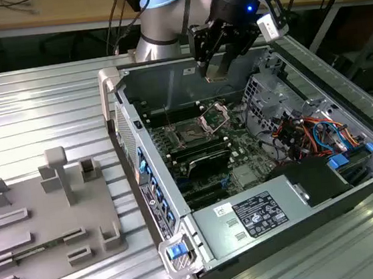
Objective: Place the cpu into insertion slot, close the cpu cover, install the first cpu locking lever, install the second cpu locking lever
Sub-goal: 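Place the cpu into insertion slot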
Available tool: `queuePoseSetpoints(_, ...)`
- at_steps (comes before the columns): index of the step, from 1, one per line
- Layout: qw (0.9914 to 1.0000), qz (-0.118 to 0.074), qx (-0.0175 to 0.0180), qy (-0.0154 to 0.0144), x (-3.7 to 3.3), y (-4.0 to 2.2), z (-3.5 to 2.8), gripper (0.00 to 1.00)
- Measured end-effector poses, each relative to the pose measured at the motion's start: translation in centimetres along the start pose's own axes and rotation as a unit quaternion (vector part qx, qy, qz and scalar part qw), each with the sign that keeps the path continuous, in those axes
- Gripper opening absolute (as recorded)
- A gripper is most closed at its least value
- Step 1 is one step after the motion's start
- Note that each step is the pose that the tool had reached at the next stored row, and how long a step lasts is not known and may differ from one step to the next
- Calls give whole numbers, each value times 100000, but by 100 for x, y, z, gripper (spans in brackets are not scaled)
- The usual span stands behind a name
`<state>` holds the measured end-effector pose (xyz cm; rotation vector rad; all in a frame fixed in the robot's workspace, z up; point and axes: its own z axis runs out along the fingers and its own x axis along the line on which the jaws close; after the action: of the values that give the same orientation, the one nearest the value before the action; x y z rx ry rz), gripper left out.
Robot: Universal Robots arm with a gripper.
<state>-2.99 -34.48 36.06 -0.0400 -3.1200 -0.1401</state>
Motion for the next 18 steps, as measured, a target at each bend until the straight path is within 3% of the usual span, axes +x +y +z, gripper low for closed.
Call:
queuePoseSetpoints(14,100000,50,5,2,0,0,0,54)
queuePoseSetpoints(16,99998,664,-2,-54,0,0,1,54)
queuePoseSetpoints(18,99970,2432,-38,-216,0,0,6,54)
